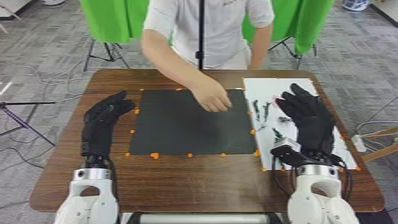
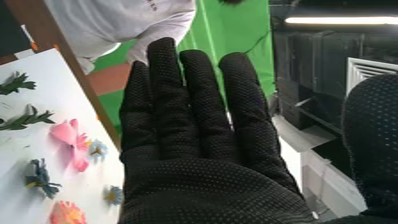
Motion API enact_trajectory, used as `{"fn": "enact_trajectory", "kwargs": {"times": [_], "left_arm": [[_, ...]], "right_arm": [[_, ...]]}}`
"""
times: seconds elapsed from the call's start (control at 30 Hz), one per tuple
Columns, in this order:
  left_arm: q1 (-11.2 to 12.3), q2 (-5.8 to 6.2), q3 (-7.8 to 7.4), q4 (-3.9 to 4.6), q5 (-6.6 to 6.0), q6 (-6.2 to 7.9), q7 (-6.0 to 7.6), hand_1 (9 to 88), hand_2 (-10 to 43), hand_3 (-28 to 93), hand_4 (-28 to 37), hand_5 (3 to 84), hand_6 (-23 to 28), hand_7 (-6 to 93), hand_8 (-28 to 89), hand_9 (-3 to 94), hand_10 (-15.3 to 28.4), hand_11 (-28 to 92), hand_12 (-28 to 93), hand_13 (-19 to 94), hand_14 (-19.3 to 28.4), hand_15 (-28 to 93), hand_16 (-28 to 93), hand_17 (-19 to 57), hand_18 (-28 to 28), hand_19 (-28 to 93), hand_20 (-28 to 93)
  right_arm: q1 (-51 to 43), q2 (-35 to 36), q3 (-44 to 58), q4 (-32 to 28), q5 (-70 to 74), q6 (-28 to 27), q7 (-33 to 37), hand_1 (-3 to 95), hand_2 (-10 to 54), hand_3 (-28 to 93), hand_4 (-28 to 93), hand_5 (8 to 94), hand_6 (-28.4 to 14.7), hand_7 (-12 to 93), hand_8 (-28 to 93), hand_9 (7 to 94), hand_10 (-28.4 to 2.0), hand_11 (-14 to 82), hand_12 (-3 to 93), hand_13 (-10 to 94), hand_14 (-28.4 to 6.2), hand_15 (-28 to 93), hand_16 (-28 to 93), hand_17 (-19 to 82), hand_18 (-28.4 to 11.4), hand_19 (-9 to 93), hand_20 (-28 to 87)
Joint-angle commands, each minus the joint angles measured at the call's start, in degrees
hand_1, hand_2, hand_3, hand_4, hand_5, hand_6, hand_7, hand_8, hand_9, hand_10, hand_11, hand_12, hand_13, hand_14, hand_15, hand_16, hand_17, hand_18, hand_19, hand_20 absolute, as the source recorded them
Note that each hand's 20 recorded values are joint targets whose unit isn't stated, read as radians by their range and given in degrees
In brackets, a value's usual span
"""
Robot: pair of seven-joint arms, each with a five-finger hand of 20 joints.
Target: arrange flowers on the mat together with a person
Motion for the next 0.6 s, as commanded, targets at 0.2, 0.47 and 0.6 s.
{"fn": "enact_trajectory", "kwargs": {"times": [0.2, 0.47, 0.6], "left_arm": [[0.9, 0.13, 0.32, 0.29, -1.04, -0.58, -0.19, 30.2, -4.7, 64, -14.7, 50.6, 4.2, 15.6, -6, 50.9, 14.4, 23, 15, 44, 18.5, 26, 1, 14.9, 14.2, 17, 28], [0.2, 0.41, 1.07, 0.83, -2.45, 0.21, 1.04, 30.4, -4.5, 64, -14.9, 48.0, 5.0, 13.4, -6, 46.6, 14.6, 19, 13, 44, 17.1, 16, 0, 17.6, 12.1, 6, 24], [0.4, 0.3, 1.53, 0.89, -2.79, 1.02, 1.12, 30.5, -4.5, 64, -14.9, 44.9, 5.1, 10.7, -6, 44.4, 14.9, 15, 11, 42, 16.5, 12, -1, 18.0, 11.6, 5, 23]], "right_arm": [[-0.5, -0.2, -0.1, -0.1, -0.5, -1.0, 0.0, 14.3, 0.9, 75, -17, 53.8, -2.4, 12, -8, 55.6, -15.4, 8.0, 16.5, 49, -14.0, 15, 30, 23, -13.4, 21, 36], [-0.6, 0.1, -0.5, 0.1, -0.2, -0.6, -0.2, 13.7, 1.8, 74, -17, 54.4, -2.9, 11, -8, 55.2, -15.1, 7.2, 15.1, 44, -13.4, 12, 22, 25, -9.8, 1, 33], [-0.3, -0.1, -1.0, 0.6, -6.7, 2.0, -1.5, 13.5, 1.9, 75, -17, 53.1, -3.3, 10, -8, 54.2, -15.0, 6.8, 14.3, 41, -12.2, 11, 18, 23, -7.9, -2, 30]]}}
